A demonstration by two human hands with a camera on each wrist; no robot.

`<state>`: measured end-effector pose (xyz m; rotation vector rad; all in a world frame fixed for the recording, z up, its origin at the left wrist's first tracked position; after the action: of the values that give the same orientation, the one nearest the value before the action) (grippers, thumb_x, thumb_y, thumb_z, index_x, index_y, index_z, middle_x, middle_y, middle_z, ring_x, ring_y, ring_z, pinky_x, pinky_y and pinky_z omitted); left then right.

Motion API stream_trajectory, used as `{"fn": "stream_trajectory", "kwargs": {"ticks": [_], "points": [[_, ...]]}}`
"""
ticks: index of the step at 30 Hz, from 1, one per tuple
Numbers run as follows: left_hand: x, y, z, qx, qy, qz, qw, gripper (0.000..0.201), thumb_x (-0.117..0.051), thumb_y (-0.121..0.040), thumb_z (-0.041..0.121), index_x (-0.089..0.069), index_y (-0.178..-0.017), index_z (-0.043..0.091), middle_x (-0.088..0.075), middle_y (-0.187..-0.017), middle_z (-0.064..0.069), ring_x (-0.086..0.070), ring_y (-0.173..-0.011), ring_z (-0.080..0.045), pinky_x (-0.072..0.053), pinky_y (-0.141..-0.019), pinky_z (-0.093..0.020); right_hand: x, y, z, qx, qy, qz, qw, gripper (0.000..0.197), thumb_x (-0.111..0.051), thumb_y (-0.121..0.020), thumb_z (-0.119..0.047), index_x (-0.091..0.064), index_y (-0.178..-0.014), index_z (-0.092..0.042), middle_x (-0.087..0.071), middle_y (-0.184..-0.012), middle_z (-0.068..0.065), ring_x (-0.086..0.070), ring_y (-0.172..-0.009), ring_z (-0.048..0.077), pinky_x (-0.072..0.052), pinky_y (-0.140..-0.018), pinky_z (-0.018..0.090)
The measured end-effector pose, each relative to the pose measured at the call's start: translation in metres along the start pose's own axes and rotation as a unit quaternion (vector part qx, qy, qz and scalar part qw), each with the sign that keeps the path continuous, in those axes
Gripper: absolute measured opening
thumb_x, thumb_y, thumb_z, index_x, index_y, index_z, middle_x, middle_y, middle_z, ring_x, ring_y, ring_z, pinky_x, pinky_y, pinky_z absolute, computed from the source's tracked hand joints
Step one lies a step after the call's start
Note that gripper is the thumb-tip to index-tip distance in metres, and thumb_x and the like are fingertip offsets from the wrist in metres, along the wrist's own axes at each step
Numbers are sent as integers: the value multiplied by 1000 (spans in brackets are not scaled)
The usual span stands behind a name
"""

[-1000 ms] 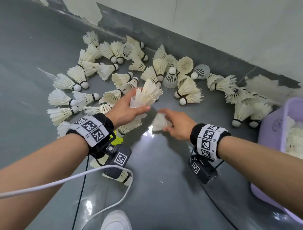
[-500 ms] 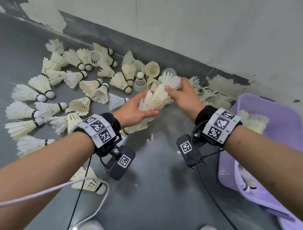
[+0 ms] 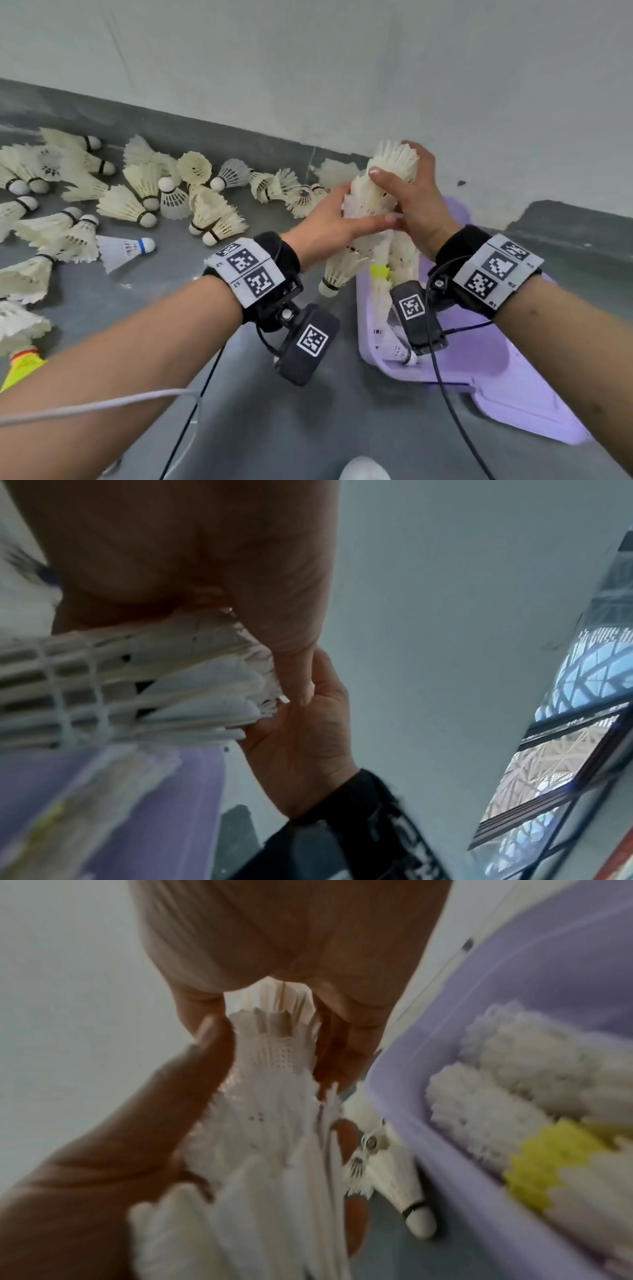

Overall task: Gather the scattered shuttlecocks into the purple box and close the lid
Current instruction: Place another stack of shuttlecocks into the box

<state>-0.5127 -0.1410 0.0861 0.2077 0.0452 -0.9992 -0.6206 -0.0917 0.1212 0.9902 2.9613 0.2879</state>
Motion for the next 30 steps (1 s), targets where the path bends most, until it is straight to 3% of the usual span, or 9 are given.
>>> {"fn": "stream_trajectory", "kwargs": {"ticks": [4,6,10,14,16,19,22,26,30], "points": [[-53,-25,-3,36,65,-31,997,78,-79,-75,36,-38,-136,13,-66,-120,-8,-66,-107,-23,-52,-94,-46,50,-1,-8,23,4,55,998,53,-64,-88,-13,-27,-125,-22,-54,-108,4,-62,-95,19,-57,-82,36],[-77,-31,-13,66,84,-37,994,71,-74,-80,33,-35,-136,15,-65,-121,-7,-66,-107,-21,-54,-92,-44,71,-2,-2,3,29,61,998,53,-64,-89,-15,-27,-126,-19,-54,-108,4,-61,-95,19,-56,-78,33],[-102,-36,-34,84,77,-50,992,36,-71,-85,19,-54,-117,14,-71,-106,-3,-68,-98,-12,-56,-83,-26,98,3,25,-119,64,40,990,63,-67,-87,-29,-27,-136,-22,-58,-111,0,-63,-97,20,-56,-74,38],[-116,-45,-58,111,90,-39,989,96,-89,-61,29,-34,-138,9,-66,-120,-5,-65,-109,-19,-53,-94,-39,117,10,45,-193,51,-8,980,74,-70,-83,-30,-22,-139,-33,-60,-118,5,-65,-100,29,-57,-73,48],[-124,-54,-71,138,130,-28,981,101,-90,-57,12,-28,-137,11,-62,-123,-11,-64,-109,-26,-53,-91,-48,125,6,51,-199,54,-19,978,81,-72,-82,-16,-20,-141,-34,-60,-123,11,-65,-102,33,-58,-66,44],[-137,-61,-85,196,162,-12,967,103,-69,-49,-15,-20,-133,19,-53,-127,-16,-58,-111,-34,-54,-84,-51,134,-7,63,-181,138,-4,974,91,-72,-78,0,-17,-143,-30,-55,-129,16,-61,-106,35,-55,-55,32],[-140,-62,-97,216,18,-41,975,102,-61,-53,-7,-12,-140,13,-54,-111,-20,-59,-98,-34,-50,-68,-40,143,-19,68,-154,303,1,941,94,-73,-77,-12,-12,-147,-31,-51,-135,10,-60,-107,30,-53,-77,35],[-140,-59,-97,125,-253,-45,958,59,-62,-80,4,-28,-129,4,-59,-108,-14,-61,-95,-27,-51,-70,-36,142,-20,76,-128,453,-21,882,90,-65,-79,-16,-11,-149,-28,-57,-94,2,-59,-75,19,-43,-57,26],[-144,-58,-97,43,-375,-60,924,42,-59,-80,6,-38,-116,1,-55,-109,-15,-58,-95,-27,-39,-63,-25,137,-17,94,-92,512,-30,854,89,-64,-80,-28,-8,-149,-19,-57,-91,7,-55,-81,24,-41,-68,27]]}}
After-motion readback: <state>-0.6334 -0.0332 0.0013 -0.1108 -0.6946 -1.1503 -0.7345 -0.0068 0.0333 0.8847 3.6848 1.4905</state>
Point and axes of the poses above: each hand's wrist, its own y-axis away from the middle knuckle, its own x-axis out of the back of the hand, z = x × y, the point moved 5 cm from there along -y, towards the middle knuckle
